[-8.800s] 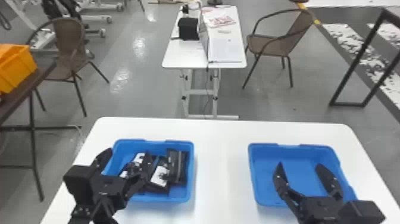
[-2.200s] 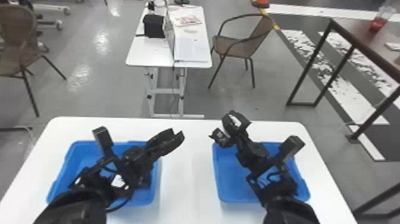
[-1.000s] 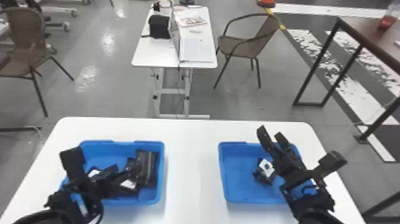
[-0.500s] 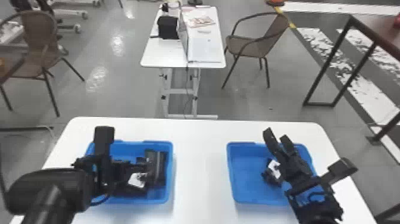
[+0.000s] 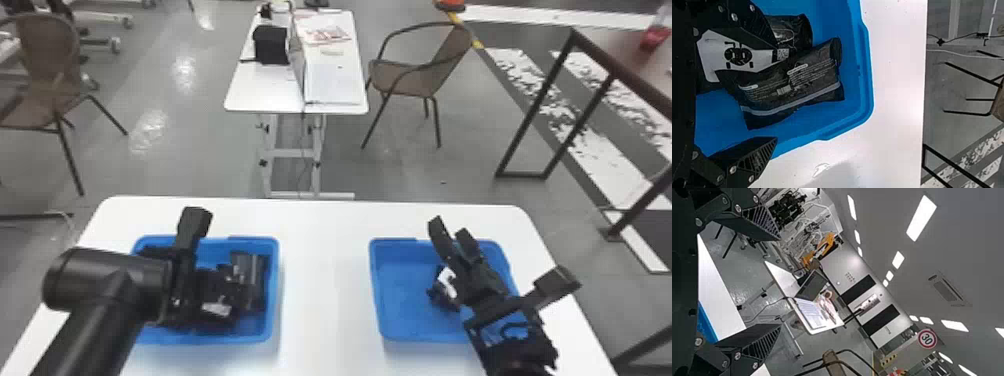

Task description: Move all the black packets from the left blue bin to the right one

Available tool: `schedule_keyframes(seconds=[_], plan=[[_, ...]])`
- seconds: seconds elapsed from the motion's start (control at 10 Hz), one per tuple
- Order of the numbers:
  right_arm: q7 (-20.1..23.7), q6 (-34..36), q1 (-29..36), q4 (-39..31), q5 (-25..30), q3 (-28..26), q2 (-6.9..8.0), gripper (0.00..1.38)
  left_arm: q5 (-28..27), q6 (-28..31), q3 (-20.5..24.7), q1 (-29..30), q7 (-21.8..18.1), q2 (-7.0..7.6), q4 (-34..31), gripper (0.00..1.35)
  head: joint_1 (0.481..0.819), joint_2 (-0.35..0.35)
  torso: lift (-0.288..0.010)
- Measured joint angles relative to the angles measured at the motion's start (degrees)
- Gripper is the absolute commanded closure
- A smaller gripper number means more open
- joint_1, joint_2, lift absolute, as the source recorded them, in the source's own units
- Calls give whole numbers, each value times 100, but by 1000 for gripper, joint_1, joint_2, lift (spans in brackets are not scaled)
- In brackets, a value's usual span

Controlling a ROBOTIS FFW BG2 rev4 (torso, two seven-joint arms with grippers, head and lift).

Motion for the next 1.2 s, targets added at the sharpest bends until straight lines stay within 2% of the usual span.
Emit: schedule_keyframes(seconds=[0.1,0.3,0.4,0.6,0.7,0.9,1.0,1.2], plan=[[9,0,17,3,-27,0,3,252,-396,43,47,-49,-21,-102,45,826,695,-86,0],[31,0,48,3,-82,0,4,252,-950,-130,86,-227,-61,-224,387,848,695,-76,0],[39,0,48,3,-96,0,4,252,-1091,-260,-13,-366,-97,-228,654,961,695,-75,0],[58,0,45,3,-99,7,4,252,-1291,-858,-111,-466,-285,-220,889,987,695,-79,0],[61,0,46,8,-100,10,4,252,-1390,-1199,-65,-452,-522,-209,892,1090,695,-86,0],[69,0,52,11,-113,72,12,252,-1578,-1396,175,-270,-1198,-142,572,1108,695,-86,0],[96,7,53,-2,-130,139,9,252,-1588,-1440,374,47,-1519,-72,67,1108,695,-75,0],[215,75,96,-103,-131,224,5,252,-1482,-1792,933,731,-2524,-31,-835,1108,695,-57,0]])
